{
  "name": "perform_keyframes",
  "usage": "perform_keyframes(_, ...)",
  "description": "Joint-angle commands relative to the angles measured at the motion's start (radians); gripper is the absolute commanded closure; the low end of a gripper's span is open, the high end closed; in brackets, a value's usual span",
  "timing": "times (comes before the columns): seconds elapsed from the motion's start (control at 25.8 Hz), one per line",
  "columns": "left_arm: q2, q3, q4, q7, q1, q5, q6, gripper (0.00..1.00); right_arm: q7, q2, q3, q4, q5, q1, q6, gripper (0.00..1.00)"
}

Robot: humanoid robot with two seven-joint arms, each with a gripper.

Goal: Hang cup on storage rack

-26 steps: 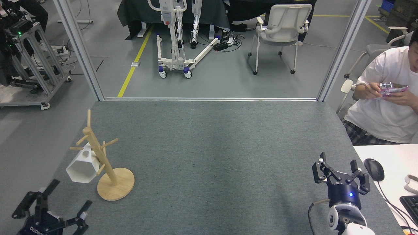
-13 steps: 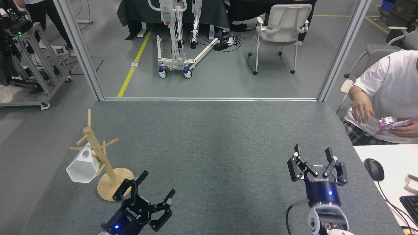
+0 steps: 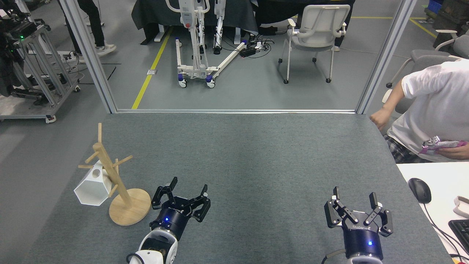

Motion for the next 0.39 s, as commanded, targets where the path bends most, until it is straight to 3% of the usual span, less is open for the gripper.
perform_keyframes(0.0,0.001,0.0,0.005,0.0,-0.012,0.005,0.012,0.01,-0.003,0.001,-0.001,0.038,-0.002,-0.038,0.005,0.01)
perform_keyframes(0.15,0.002,0.001,-0.035,0.005,-0.006,0.029,0.011,0.01,-0.006,-0.002,0.001,0.126,-0.004,-0.104,0.005,0.01)
perform_keyframes(0.35,0.013,0.001,-0.106,0.011,0.033,0.088,-0.015,0.01,-0.009,-0.004,0.001,0.136,-0.005,-0.11,0.005,0.01)
